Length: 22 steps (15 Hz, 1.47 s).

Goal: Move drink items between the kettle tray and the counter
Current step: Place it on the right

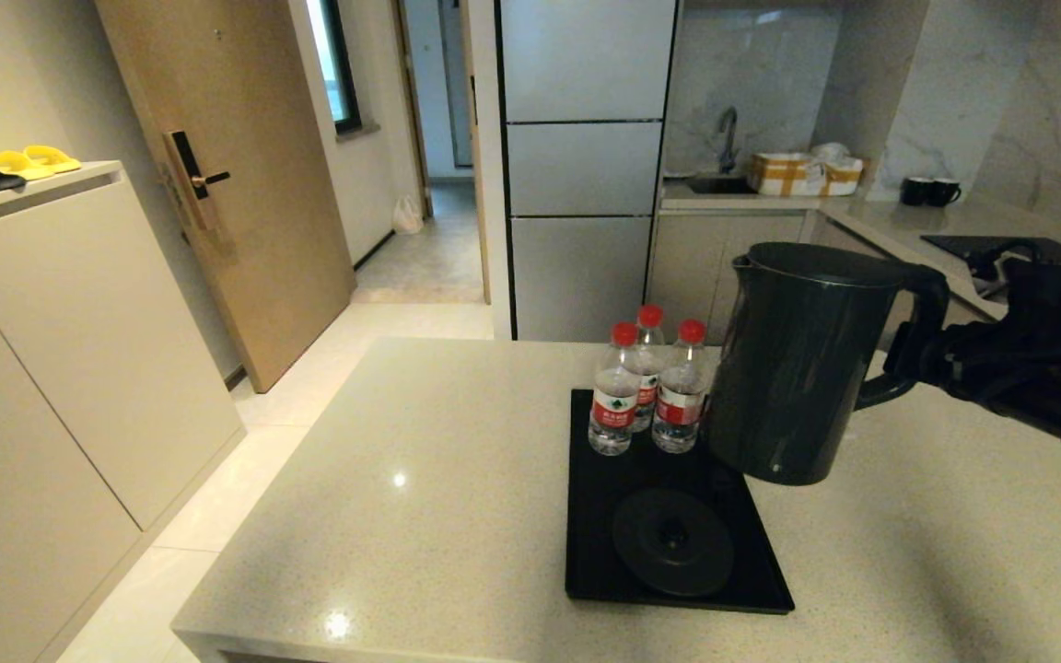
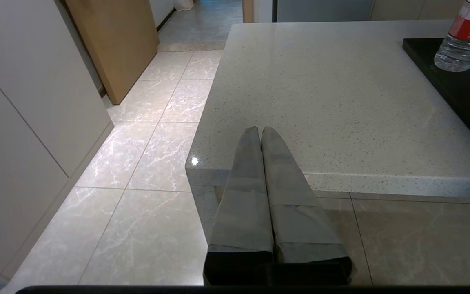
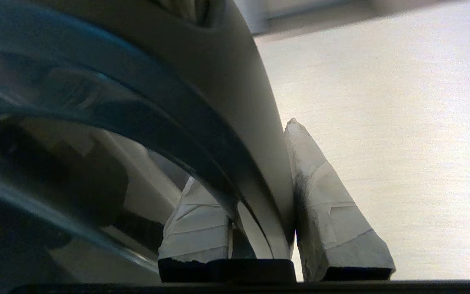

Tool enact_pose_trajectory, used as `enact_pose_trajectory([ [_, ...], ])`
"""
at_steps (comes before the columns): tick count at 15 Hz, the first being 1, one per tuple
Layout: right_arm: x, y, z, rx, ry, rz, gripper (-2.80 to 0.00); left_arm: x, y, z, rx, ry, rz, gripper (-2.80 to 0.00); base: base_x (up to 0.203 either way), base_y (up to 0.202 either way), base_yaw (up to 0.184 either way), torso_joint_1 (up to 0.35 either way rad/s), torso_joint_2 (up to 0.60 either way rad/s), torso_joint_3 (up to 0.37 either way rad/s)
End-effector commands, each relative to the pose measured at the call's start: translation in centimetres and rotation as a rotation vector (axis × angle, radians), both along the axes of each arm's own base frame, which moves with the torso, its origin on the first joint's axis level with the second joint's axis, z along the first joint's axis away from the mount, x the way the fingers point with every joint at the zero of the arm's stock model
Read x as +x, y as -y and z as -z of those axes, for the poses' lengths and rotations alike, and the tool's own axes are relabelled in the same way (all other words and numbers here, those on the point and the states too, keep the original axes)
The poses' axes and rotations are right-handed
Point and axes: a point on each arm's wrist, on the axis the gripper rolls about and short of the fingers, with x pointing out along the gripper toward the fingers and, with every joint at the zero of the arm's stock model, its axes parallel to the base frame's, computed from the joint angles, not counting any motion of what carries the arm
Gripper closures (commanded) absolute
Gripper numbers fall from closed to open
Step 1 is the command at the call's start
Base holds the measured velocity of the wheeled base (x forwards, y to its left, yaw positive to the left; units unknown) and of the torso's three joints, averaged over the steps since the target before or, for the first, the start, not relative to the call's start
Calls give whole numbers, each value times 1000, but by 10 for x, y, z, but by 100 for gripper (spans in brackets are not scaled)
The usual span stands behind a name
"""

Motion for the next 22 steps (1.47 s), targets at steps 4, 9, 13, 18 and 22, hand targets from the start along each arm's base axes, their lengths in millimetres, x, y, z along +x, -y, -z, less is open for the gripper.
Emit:
enact_pose_trajectory([
  [4, 46, 48, 37, -58, -63, 282, 0, 0, 0, 0, 0, 0, 0, 0, 0, 0, 0, 0, 0, 0],
  [9, 61, 59, 61, -104, 1, 318, 0, 0, 0, 0, 0, -2, 0, 0, 0, 0, 0, 0, 0, 0],
  [13, 67, 63, 84, -139, -24, 329, 0, 0, 0, 0, 0, -2, -2, 0, 0, 0, 0, 0, 0, 0],
  [18, 72, 66, 112, -212, -32, 309, 0, 0, 0, 0, 0, 0, 0, 0, 0, 0, 0, 0, 0, 0],
  [22, 70, 67, 114, -251, -30, 296, 0, 0, 0, 0, 0, -3, 0, 0, 0, 0, 0, 0, 0, 0],
])
